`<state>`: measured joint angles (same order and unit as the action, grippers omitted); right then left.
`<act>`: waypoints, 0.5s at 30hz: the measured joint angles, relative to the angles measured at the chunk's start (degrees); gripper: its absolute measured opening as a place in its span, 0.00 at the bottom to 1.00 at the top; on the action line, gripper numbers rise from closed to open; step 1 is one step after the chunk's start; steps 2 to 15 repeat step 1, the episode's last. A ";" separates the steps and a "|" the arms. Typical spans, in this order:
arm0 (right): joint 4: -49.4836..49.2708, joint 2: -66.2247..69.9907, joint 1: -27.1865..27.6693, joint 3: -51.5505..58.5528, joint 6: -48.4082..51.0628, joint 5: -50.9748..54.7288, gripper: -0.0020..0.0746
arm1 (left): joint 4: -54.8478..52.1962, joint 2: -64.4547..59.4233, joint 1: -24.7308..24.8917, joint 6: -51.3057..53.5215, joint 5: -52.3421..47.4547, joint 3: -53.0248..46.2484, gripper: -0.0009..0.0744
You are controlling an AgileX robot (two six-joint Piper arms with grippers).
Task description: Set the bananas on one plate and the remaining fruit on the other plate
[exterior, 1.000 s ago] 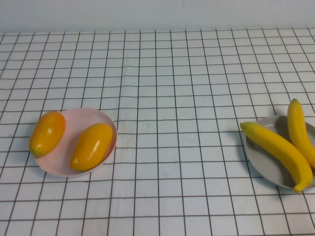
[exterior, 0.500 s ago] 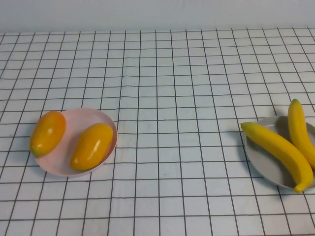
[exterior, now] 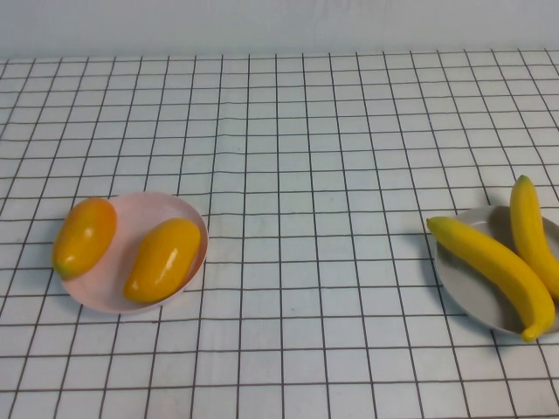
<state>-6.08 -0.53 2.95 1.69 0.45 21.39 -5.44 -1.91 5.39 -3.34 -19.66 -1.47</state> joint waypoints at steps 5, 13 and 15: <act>-0.11 0.00 0.00 0.00 0.00 0.00 0.01 | 0.00 0.00 0.00 0.00 0.00 0.00 0.01; -0.11 0.00 0.00 0.00 0.00 0.00 0.01 | 0.00 0.00 0.00 0.00 0.00 0.00 0.01; -0.11 0.00 0.00 0.00 0.00 0.00 0.01 | 0.00 0.00 0.00 0.00 0.00 0.00 0.01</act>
